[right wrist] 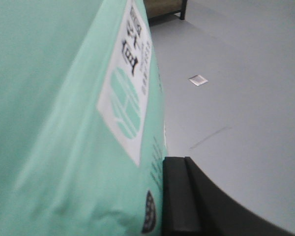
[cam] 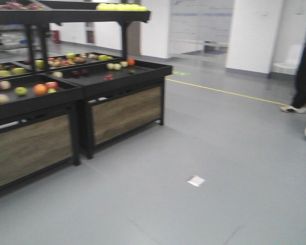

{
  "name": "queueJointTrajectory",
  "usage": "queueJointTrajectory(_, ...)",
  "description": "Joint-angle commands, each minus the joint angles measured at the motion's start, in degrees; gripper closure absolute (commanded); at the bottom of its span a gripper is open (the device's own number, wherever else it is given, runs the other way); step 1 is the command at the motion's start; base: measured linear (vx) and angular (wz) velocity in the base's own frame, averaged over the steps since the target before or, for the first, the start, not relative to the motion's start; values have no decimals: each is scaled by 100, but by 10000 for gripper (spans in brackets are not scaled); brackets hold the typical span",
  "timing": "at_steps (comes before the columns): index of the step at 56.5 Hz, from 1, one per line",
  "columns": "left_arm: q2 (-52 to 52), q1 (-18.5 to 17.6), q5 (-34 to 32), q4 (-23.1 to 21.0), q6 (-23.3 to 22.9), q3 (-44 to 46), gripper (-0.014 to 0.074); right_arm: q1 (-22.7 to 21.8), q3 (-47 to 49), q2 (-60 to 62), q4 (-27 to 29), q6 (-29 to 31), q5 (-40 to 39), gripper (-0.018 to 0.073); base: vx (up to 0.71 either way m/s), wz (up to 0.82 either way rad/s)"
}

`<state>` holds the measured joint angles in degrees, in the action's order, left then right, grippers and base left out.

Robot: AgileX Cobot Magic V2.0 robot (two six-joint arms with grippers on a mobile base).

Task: Pick snacks and fruit into basket

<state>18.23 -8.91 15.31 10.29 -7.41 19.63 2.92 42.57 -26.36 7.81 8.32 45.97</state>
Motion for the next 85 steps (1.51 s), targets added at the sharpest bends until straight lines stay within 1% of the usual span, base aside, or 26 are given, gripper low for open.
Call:
queueJointTrajectory(1,33,-3,-556,18,-9,206,586,10,152,-33,10,1,-463,568,33,-63)
queueJointTrajectory(45,33,-3,-550,18,-9,206,586,10,152,-33,15,1,-421,568,38,-52)
queueJointTrajectory(63,33,-3,-550,18,-9,206,586,10,152,-33,15,1,-402,568,44,-27)
queueJointTrajectory(85,33,-3,-554,18,-9,206,586,10,152,-33,15,1,-377,568,51,-12)
